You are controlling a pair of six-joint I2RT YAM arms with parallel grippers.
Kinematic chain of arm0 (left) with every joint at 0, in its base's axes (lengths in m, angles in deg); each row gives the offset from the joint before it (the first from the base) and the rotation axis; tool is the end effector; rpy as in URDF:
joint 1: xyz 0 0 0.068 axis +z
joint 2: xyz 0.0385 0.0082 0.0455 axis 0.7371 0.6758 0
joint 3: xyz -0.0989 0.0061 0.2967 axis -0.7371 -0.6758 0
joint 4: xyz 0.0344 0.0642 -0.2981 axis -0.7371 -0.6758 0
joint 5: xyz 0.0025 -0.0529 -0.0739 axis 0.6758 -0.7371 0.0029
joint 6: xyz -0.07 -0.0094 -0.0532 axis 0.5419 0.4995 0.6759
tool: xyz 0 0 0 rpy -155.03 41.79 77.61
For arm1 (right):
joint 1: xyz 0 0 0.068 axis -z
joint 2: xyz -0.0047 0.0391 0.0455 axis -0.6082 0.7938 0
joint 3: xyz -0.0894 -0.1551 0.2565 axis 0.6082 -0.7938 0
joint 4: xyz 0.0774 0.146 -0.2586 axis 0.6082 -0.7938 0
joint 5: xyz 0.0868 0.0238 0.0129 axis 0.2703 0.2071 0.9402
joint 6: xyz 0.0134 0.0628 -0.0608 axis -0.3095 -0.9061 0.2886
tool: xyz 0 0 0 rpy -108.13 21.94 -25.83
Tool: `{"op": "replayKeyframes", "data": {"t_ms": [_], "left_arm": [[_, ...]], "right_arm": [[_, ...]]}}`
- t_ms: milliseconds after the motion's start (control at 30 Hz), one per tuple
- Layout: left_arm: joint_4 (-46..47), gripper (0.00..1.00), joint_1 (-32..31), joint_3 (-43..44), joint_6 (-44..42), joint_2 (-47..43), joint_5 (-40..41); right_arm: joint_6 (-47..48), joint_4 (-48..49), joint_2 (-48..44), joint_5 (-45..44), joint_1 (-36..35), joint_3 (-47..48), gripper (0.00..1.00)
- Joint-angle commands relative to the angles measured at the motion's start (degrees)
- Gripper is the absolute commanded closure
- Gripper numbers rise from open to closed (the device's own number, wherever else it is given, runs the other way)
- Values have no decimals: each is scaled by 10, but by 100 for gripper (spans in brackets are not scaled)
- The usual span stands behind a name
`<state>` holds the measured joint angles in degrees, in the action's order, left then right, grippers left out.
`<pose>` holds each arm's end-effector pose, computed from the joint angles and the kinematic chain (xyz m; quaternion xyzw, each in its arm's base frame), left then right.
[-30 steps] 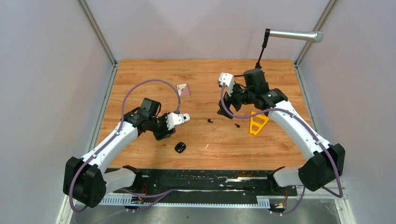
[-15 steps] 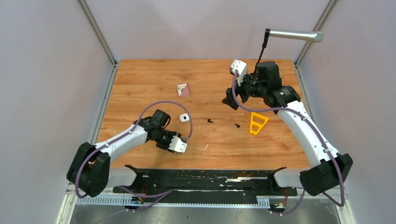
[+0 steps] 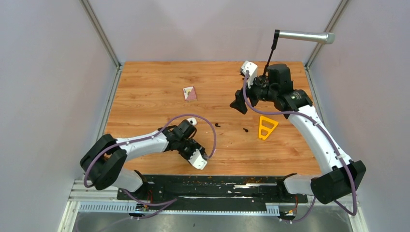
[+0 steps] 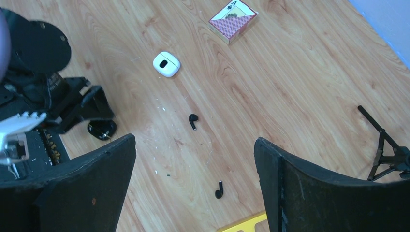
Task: Insert the wireless bluetooth earbuds into the charging case
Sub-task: Pick up the charging case at the center of the board.
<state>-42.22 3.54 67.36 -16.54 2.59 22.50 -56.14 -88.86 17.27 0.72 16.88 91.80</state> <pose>0.1768 -0.2165 0.1303 0.8687 0.4044 -0.1398 0.2497 0.3066 0.1606 0.4045 -0.4295 0.7430 0.2448 0.4512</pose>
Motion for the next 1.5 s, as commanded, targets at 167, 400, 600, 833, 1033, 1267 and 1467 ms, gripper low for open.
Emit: {"op": "replayKeyframes", "data": {"t_ms": [167, 400, 600, 833, 1033, 1267, 1467], "left_arm": [[42, 47, -77, 176, 255, 149, -10], [62, 46, -32, 129, 354, 9, -15], [74, 41, 37, 51, 431, -171, 65], [77, 40, 165, 31, 640, -265, 107], [112, 39, 289, 0, 734, -313, 116], [112, 40, 315, -23, 752, -345, 86], [113, 40, 334, -25, 763, -348, 73]], "right_arm": [[-26, 4, -19, 26, 12, -20, 8], [87, -41, -15, 55, 19, -64, 14], [391, -103, 20, 82, -14, -134, 26], [512, -145, 128, 40, -123, -127, 30], [593, -154, 201, 19, -197, -107, 29], [560, -125, 240, -17, -229, -115, 1], [461, -4, 245, -82, -240, -157, 1]]}}
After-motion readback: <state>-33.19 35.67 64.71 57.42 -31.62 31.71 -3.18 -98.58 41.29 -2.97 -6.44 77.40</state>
